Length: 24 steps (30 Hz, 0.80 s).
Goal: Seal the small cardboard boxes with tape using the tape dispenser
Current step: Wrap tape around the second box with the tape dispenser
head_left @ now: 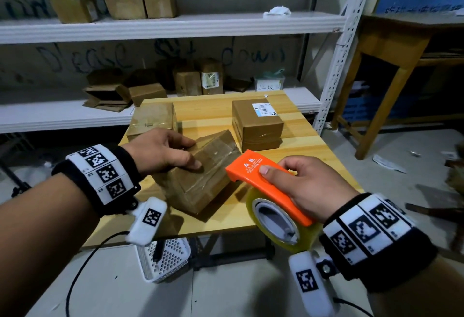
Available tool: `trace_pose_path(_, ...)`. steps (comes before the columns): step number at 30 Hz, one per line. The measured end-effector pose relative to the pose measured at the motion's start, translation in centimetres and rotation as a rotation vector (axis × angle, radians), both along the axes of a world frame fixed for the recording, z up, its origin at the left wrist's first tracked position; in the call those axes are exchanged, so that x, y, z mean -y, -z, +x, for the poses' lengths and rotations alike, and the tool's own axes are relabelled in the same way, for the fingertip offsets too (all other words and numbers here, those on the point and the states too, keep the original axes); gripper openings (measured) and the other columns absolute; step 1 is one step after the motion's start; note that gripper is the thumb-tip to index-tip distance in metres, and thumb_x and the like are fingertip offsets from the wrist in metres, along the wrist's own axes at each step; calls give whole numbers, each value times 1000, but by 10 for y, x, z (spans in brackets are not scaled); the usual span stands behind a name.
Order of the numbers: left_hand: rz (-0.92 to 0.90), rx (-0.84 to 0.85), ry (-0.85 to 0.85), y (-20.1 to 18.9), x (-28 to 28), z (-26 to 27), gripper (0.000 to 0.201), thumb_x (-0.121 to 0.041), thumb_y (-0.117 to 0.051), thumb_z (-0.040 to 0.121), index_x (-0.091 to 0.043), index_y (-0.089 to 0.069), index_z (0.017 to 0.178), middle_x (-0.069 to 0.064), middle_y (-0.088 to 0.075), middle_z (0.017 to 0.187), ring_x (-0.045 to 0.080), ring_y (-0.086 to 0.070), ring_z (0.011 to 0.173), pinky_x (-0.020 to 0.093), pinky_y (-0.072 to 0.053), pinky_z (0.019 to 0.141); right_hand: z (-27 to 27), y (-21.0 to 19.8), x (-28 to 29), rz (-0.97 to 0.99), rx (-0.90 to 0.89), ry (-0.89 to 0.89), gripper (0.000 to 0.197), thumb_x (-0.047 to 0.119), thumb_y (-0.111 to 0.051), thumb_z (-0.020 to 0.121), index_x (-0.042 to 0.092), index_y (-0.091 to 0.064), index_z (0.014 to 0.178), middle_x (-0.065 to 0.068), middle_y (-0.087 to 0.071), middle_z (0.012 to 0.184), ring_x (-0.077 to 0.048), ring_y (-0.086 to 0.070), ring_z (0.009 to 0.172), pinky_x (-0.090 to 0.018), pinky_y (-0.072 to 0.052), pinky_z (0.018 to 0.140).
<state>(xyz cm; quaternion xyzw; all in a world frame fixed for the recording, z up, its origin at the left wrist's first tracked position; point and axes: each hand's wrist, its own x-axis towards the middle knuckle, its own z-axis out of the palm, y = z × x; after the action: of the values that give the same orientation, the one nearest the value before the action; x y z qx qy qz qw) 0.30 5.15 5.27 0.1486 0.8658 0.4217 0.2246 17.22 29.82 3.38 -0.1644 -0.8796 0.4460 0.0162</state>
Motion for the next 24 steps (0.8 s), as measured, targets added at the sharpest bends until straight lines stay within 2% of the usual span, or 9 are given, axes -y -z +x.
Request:
trace_pose_path(2, 38, 41, -25, 2, 3, -3, 81, -30, -98, 50, -20, -71, 125, 7, -77, 114, 26, -74, 104, 47, -61, 92, 1, -2, -3, 11, 8, 6, 48, 70, -64, 86, 22, -71, 86, 3, -78, 75, -16, -75, 69, -40, -62, 77)
trace_pose_path(6, 130, 133, -57, 5, 14, -10, 99, -39, -95, 31, -14, -71, 124, 14, -73, 121, 34, -70, 111, 52, -57, 98, 9, -3, -8, 30, 39, 4, 48, 69, -64, 87, 22, -71, 84, 4, -78, 73, -15, -75, 66, -39, -62, 75)
trace_pose_path(9, 138, 153, -14, 5, 15, -12, 93, -39, -92, 39, -15, -70, 126, 14, -73, 121, 34, -71, 111, 54, -58, 97, 10, -2, -10, 46, 48, 4, 48, 69, -64, 87, 22, -71, 85, 3, -78, 75, -15, -76, 67, -39, -63, 74)
trace_pose_path(13, 165, 172, 26, 6, 16, -15, 113, -49, -100, 21, -14, -72, 124, 15, -77, 114, 35, -74, 105, 58, -55, 102, 9, -3, -10, 25, 51, 4, 48, 69, -65, 87, 22, -72, 86, 4, -78, 75, -16, -76, 68, -40, -63, 76)
trace_pose_path(15, 186, 185, 36, 6, 17, -15, 113, -51, -100, 19, -10, -74, 121, 17, -77, 113, 39, -72, 109, 60, -50, 104, 7, -3, -9, 10, 49, 9, 46, 68, -65, 87, 22, -72, 85, 4, -78, 73, -14, -75, 68, -37, -61, 74)
trace_pose_path(17, 209, 196, 30, 8, 18, -16, 108, -45, -99, 22, -7, -74, 120, 22, -75, 117, 43, -69, 113, 62, -49, 105, 5, -3, -8, 4, 52, 8, 47, 68, -65, 87, 21, -72, 85, 5, -78, 72, -13, -75, 66, -33, -58, 70)
trace_pose_path(19, 229, 213, 29, 11, 19, -19, 106, -44, -99, 23, -8, -74, 119, 23, -75, 117, 39, -72, 106, 53, -57, 95, 1, -3, -6, 15, 56, 8, 49, 68, -64, 87, 20, -71, 84, 5, -77, 70, -12, -74, 64, -31, -55, 66)
trace_pose_path(21, 251, 242, 26, 14, 20, -21, 107, -43, -98, 27, -5, -71, 124, 24, -74, 116, 32, -76, 94, 39, -61, 76, -3, -5, -2, 37, 52, 2, 49, 68, -64, 88, 19, -71, 83, 3, -76, 70, -13, -73, 64, -30, -53, 64)
trace_pose_path(24, 309, 292, -6, 19, 23, -21, 115, -42, -98, 34, 3, -61, 133, 24, -73, 110, 31, -76, 84, 34, -61, 64, -10, -5, 0, 59, 54, -13, 50, 68, -64, 89, 19, -71, 83, -1, -77, 73, -17, -74, 67, -34, -59, 68)
